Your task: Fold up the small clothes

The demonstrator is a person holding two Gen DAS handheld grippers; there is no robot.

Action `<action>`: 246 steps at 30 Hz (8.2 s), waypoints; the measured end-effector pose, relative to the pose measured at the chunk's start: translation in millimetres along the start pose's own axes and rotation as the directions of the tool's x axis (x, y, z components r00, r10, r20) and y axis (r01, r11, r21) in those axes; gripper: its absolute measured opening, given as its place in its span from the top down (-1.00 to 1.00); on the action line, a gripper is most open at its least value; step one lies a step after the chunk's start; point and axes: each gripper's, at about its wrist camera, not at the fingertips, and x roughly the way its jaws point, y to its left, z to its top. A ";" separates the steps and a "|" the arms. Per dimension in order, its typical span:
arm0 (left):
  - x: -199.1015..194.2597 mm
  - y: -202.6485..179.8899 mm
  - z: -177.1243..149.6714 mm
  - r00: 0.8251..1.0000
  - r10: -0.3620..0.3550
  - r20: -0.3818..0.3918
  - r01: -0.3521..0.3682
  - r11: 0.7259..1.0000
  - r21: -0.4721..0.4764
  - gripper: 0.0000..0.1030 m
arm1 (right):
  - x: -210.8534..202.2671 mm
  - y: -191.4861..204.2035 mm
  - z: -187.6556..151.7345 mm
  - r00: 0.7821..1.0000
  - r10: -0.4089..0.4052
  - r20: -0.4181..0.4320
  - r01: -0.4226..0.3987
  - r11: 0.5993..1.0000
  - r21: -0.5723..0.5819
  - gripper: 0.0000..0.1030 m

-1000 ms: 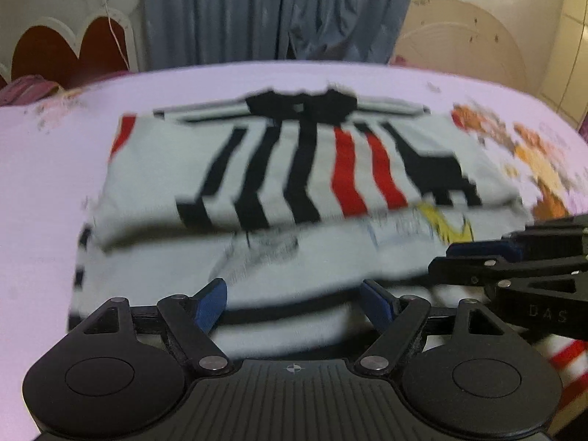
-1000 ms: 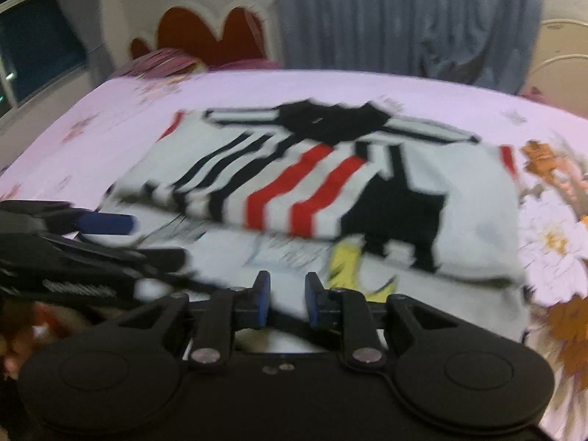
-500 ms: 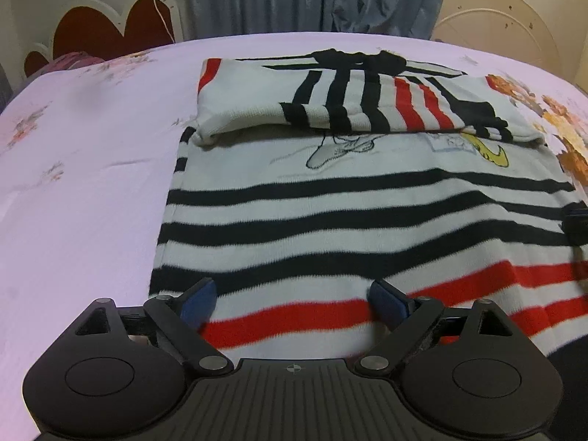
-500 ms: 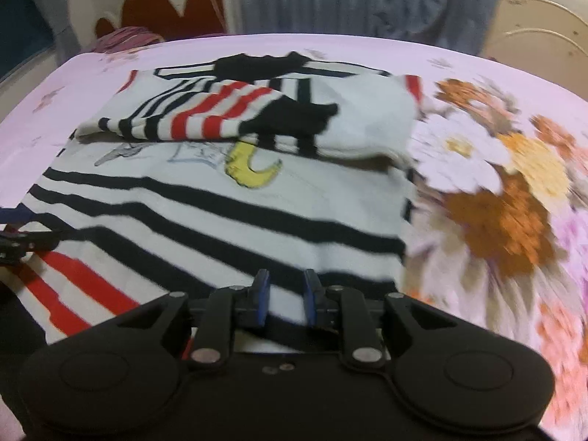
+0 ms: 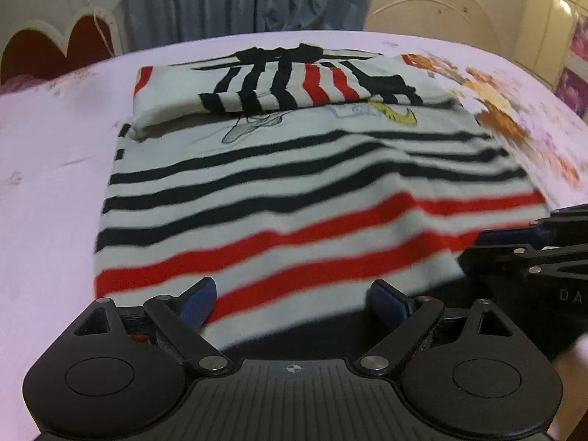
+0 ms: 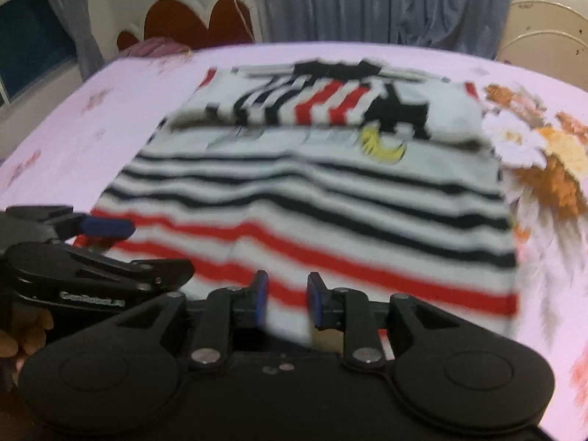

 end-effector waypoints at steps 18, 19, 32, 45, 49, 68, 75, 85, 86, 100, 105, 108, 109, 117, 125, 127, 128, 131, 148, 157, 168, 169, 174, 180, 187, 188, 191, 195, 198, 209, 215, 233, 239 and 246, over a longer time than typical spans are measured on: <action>-39.5 21.7 -43.6 1.000 -0.003 0.005 0.003 0.999 -0.049 -0.75 | -46.8 -10.5 -62.7 0.989 -0.151 0.011 0.149 0.982 0.114 0.20; -40.9 22.4 -44.1 1.000 -0.002 0.004 0.002 0.999 -0.054 -0.75 | -48.8 -12.3 -63.6 0.988 -0.152 0.011 0.150 0.981 0.125 0.20; -57.1 53.8 -44.6 0.999 0.038 -0.020 -0.041 0.983 -0.179 -0.77 | -66.9 -47.5 -71.9 0.975 -0.222 -0.003 0.216 0.948 0.234 -0.21; -52.1 70.8 -66.5 0.990 -0.127 -0.068 0.092 0.918 -0.385 -0.58 | -62.2 -51.0 -78.9 0.985 -0.165 -0.057 0.174 0.951 0.257 0.31; -48.6 71.5 -62.9 0.980 -0.182 -0.074 0.137 0.903 -0.406 0.00 | -64.2 -54.4 -80.2 0.988 -0.143 -0.052 0.152 0.951 0.270 0.49; -52.1 71.3 -32.8 0.967 -0.256 -0.008 0.233 0.891 -0.390 0.78 | -73.2 -64.0 -57.5 0.999 -0.014 -0.040 0.025 0.955 0.295 0.77; -55.3 79.0 15.8 0.963 -0.240 0.119 0.268 0.889 -0.371 0.80 | -86.5 -74.9 -13.7 0.996 -0.001 0.091 -0.026 0.957 0.290 0.78; -26.5 88.8 94.0 0.945 -0.212 0.249 0.296 0.879 -0.375 0.80 | -70.8 -100.2 72.3 0.974 -0.010 0.224 -0.047 0.968 0.248 0.79; -22.3 91.0 101.4 0.945 -0.203 0.258 0.292 0.879 -0.376 0.80 | -66.9 -104.0 81.7 0.972 -0.015 0.236 -0.046 0.968 0.248 0.79; 77.5 129.1 194.5 0.968 -0.073 0.239 0.178 0.873 -0.454 0.80 | 34.4 -164.3 179.3 0.969 -0.043 0.244 -0.044 0.939 0.341 0.79; 111.3 132.5 211.0 0.979 -0.045 0.198 0.133 0.879 -0.457 0.80 | 72.8 -181.3 198.0 0.978 -0.039 0.206 -0.048 0.915 0.400 0.79; 126.8 135.5 215.5 0.984 -0.031 0.178 0.111 0.880 -0.461 0.80 | 90.1 -189.9 204.7 0.980 -0.051 0.191 -0.034 0.907 0.420 0.79; 133.0 136.4 217.1 0.986 -0.030 0.166 0.104 0.881 -0.461 0.80 | 95.0 -192.6 207.5 0.981 -0.057 0.187 -0.028 0.907 0.419 0.81; 162.5 138.8 227.2 0.996 -0.069 0.065 0.090 0.892 -0.443 0.71 | 121.6 -208.1 222.1 0.987 -0.029 0.156 -0.034 0.921 0.388 0.36; 153.7 148.9 224.3 0.996 -0.035 0.085 0.066 0.917 -0.394 -0.70 | 124.3 -214.9 213.9 0.987 0.054 0.149 -0.103 0.933 0.345 -0.02; 157.1 147.7 224.2 0.996 -0.046 0.074 0.071 0.925 -0.373 -0.69 | 131.3 -209.3 212.7 0.991 0.053 0.119 -0.087 0.948 0.306 -0.02; 159.7 146.3 224.4 0.997 -0.048 0.066 0.068 0.930 -0.361 -0.69 | 134.8 -206.8 212.1 0.993 0.041 0.108 -0.071 0.954 0.290 0.00; 171.7 143.2 226.0 0.997 -0.065 0.030 0.072 0.939 -0.337 -0.69 | 142.4 -203.2 211.1 0.994 0.056 0.090 -0.079 0.960 0.270 0.32; 150.2 148.2 251.5 0.984 0.056 0.169 -0.003 0.953 -0.303 0.91 | 121.5 -186.4 247.9 0.970 -0.007 0.242 -0.028 0.990 0.142 0.89; 184.0 162.1 251.6 0.978 0.151 0.141 -0.088 0.922 -0.378 0.91 | 160.7 -203.1 262.1 0.975 -0.072 0.210 0.029 0.978 0.204 0.89; 191.0 163.6 240.0 0.970 0.219 0.109 -0.165 0.914 -0.371 0.91 | 187.8 -210.4 247.1 0.981 -0.110 0.158 0.065 0.962 0.266 0.58; 186.2 162.5 240.9 0.970 0.215 0.112 -0.162 0.918 -0.362 0.91 | 181.8 -210.2 248.2 0.979 -0.109 0.172 0.061 0.962 0.265 0.46; 159.6 149.4 241.6 0.972 0.167 0.163 -0.110 0.943 -0.313 0.91 | 146.5 -196.2 252.2 0.969 -0.069 0.238 0.021 0.980 0.199 0.46; 161.3 106.3 238.8 0.988 0.057 0.143 -0.029 0.981 -0.193 0.91 | 155.6 -146.2 238.4 0.982 0.040 0.183 -0.049 0.998 0.048 0.47; 176.8 108.3 213.6 0.987 0.129 0.097 -0.107 0.972 -0.210 0.91 | 181.2 -132.3 211.3 0.989 -0.076 0.125 0.086 0.994 -0.072 0.54; 175.8 111.0 211.0 0.986 0.133 0.100 -0.110 0.971 -0.212 0.91 | 181.2 -139.6 208.7 0.986 -0.090 0.137 0.100 0.992 -0.073 0.55; 171.5 117.6 208.8 0.985 0.143 0.093 -0.119 0.967 -0.226 0.92 | 177.1 -154.1 205.9 0.981 -0.116 0.155 0.124 0.991 -0.048 0.62; 157.4 114.2 210.7 0.987 0.145 0.073 -0.122 0.961 -0.249 0.91 | 169.4 -148.0 208.6 0.981 -0.134 0.139 0.135 0.991 -0.004 0.54; 142.2 98.9 210.1 0.991 0.094 0.091 -0.072 0.971 -0.227 0.91 | 154.0 -129.7 206.1 0.986 -0.034 0.162 0.031 0.999 0.019 0.43; 135.1 74.6 188.5 0.998 0.016 0.063 -0.003 0.979 -0.202 0.67 | 149.8 -76.7 172.9 0.993 0.000 0.120 0.008 0.998 -0.065 0.30; 124.9 85.3 181.0 0.998 -0.008 0.056 0.019 0.979 -0.204 0.16 | 130.8 -84.9 162.5 0.991 -0.040 0.127 0.042 0.999 -0.006 0.11; 126.2 69.9 166.0 1.000 -0.013 0.021 0.016 0.991 -0.135 -0.99 | 140.1 -60.2 137.9 0.977 -0.206 0.057 0.205 0.979 0.011 -0.98; 127.5 71.7 166.5 1.000 -0.012 0.017 0.015 0.985 -0.171 -1.00 | 143.2 -56.7 137.9 0.968 -0.243 0.063 0.241 0.970 0.042 -0.99; 129.3 76.7 170.0 1.000 -0.009 -0.016 0.005 0.962 -0.274 -1.00 | 140.9 -53.7 133.8 0.962 -0.256 0.091 0.253 0.966 0.045 -0.98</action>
